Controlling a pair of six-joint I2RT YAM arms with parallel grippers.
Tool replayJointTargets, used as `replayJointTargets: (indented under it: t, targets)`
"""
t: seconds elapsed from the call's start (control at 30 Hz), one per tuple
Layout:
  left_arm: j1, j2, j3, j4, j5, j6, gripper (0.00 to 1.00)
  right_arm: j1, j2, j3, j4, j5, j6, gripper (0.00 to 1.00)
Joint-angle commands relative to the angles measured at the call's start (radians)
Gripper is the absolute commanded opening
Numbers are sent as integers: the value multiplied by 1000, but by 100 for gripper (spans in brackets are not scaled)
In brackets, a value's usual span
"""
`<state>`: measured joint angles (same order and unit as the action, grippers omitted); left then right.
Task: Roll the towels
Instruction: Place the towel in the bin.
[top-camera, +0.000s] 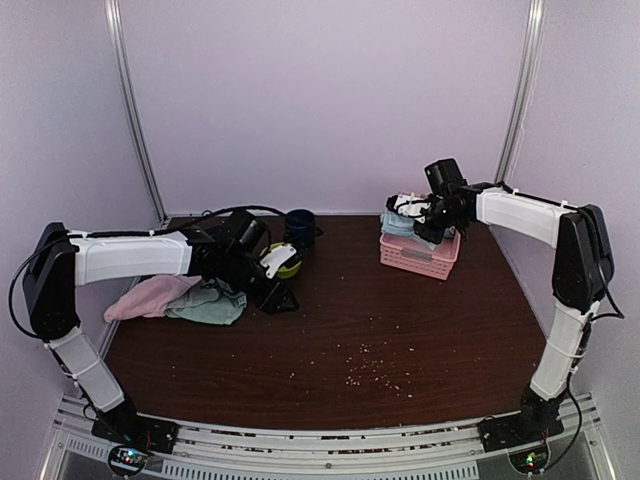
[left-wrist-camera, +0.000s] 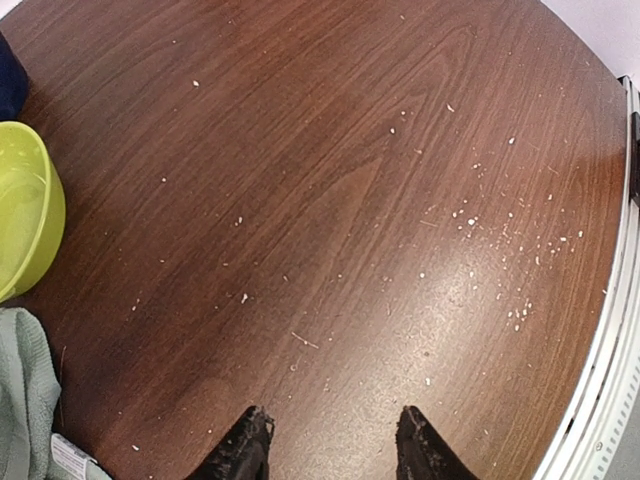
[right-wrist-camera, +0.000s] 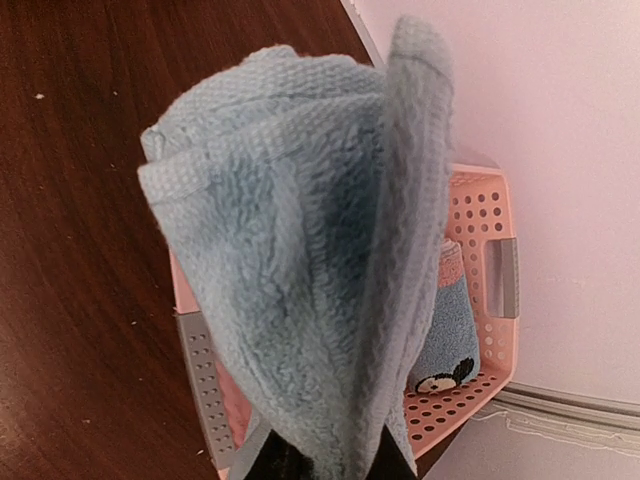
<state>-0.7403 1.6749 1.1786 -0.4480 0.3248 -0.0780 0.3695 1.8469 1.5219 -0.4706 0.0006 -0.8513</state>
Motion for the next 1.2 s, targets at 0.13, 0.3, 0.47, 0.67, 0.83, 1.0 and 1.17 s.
replayJointTargets:
  t: [0.13, 0.3, 0.47, 0.67, 0.83, 1.0, 1.17]
  targets:
    - [6, -33, -23, 68, 18, -10, 44, -90, 218, 176, -32, 16, -38, 4]
    - [7, -27, -20, 66, 20, -12, 44, -121, 335, 263, -30, 19, -45, 4]
    - [5, -9, 1, 40, 18, -11, 44, -132, 436, 358, -39, 38, -54, 4]
    - [6, 16, 21, 23, 21, -5, 44, -143, 527, 412, 43, 122, -60, 4]
    - [7, 35, 32, 20, 32, -6, 43, -148, 586, 446, 124, 207, -72, 4]
    - [6, 49, 43, 16, 39, -3, 43, -162, 643, 490, 160, 256, -77, 4]
    - [5, 43, 35, 16, 48, -12, 43, -172, 610, 480, 182, 239, -11, 5]
